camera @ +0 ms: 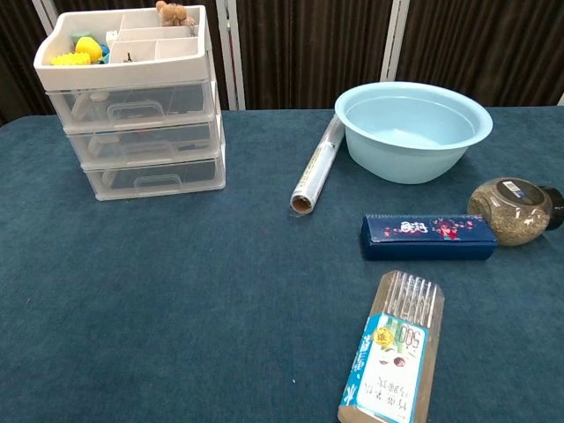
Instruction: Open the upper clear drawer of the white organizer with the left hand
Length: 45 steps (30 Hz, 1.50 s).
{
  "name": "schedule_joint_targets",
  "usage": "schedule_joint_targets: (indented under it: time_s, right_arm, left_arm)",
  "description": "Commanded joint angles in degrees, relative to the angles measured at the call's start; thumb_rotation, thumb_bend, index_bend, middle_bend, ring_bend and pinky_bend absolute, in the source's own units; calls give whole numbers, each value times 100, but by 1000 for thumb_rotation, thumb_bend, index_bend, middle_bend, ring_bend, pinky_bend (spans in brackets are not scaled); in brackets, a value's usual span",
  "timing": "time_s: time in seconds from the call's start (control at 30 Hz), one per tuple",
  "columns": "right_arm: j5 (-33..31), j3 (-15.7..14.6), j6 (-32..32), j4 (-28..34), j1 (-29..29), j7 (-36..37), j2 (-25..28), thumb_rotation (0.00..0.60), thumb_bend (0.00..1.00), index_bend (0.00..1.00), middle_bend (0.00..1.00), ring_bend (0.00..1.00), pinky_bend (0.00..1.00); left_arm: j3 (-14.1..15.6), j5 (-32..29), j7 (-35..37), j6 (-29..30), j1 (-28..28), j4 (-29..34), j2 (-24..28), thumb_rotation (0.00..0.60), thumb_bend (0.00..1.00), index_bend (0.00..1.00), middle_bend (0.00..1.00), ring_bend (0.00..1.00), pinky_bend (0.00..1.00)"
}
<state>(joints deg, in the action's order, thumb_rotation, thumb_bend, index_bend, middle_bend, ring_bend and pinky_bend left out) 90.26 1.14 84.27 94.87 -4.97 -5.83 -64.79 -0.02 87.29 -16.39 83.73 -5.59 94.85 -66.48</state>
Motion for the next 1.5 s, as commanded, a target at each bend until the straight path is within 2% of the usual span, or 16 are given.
schedule_joint_targets:
  time_s: [0.03, 0.3, 0.37, 0.4, 0.43, 0.5, 0.53, 0.57, 0.6, 0.67, 0.77, 0.87, 1.07, 1.27, 1.5]
  right_arm:
    - [12, -6, -1, 0, -1, -14, -4, 600, 69, 0, 0, 0, 0]
    - [17, -8, -43, 10, -26, -27, -23, 600, 68, 0, 0, 0, 0]
    - [7, -8, -66, 8, -34, -30, -27, 600, 68, 0, 0, 0, 0]
    - [-1, -6, -76, 8, -39, -29, -29, 600, 68, 0, 0, 0, 0]
    - [-6, -5, -79, 8, -40, -31, -28, 600, 68, 0, 0, 0, 0]
    - [-23, -2, -86, 13, -39, -27, -25, 600, 70, 0, 0, 0, 0]
    - [-26, 0, -86, 19, -40, -20, -23, 600, 70, 0, 0, 0, 0]
    - [-21, 2, -80, 21, -41, -9, -22, 600, 70, 0, 0, 0, 0]
    - [-12, 0, -75, 19, -41, -3, -19, 600, 69, 0, 0, 0, 0]
    - [-5, -12, -74, 6, -34, 6, -11, 600, 69, 0, 0, 0, 0]
    - [-5, -6, -41, 28, -20, 34, 9, 600, 69, 0, 0, 0, 0]
    - [29, -13, -14, 35, -14, 29, 10, 600, 69, 0, 0, 0, 0]
    - [48, -32, -22, 45, -12, -13, 0, 600, 69, 0, 0, 0, 0]
    - [66, -35, 11, 58, 3, 59, 30, 600, 69, 0, 0, 0, 0]
    - [81, -44, -1, 76, -2, 105, 45, 600, 69, 0, 0, 0, 0]
  left_arm:
    - [1, 1, 10, 6, 4, 2, 8, 600, 0, 0, 0, 0, 43]
    - [1, 6, 84, 43, 28, 56, 37, 600, 4, 0, 0, 0, 48]
    - [-6, -26, 130, 26, 28, 118, 46, 600, 87, 0, 31, 8, 115]
    - [-12, -35, 176, 20, 25, 169, 52, 600, 144, 0, 83, 39, 175]
    - [-19, -32, 210, 22, 21, 199, 53, 600, 237, 0, 218, 139, 308]
    - [-63, 13, 319, 72, 2, 251, 32, 600, 356, 1, 504, 396, 546]
    - [-85, 43, 420, 87, -15, 271, 8, 600, 411, 5, 673, 563, 666]
    - [-108, 36, 552, 81, -29, 308, -12, 600, 454, 13, 791, 681, 742]
    - [-130, -28, 692, 41, -41, 390, -25, 600, 489, 21, 866, 754, 783]
    - [-197, -282, 965, -163, -100, 698, -10, 600, 530, 30, 938, 830, 832]
    - [-395, -761, 1193, -526, -273, 1207, 9, 600, 572, 30, 996, 897, 882]
    - [-686, -1336, 1363, -910, -524, 1637, -80, 600, 589, 30, 1000, 925, 903]
    - [-1369, -3012, 1731, -1703, -1109, 2193, -447, 600, 622, 30, 1000, 942, 919]
    - [-1950, -4396, 1928, -2051, -1688, 2099, -1008, 600, 628, 32, 1000, 944, 921]
    - [-2420, -5268, 2003, -2241, -2310, 1642, -1605, 600, 628, 39, 1000, 946, 927]
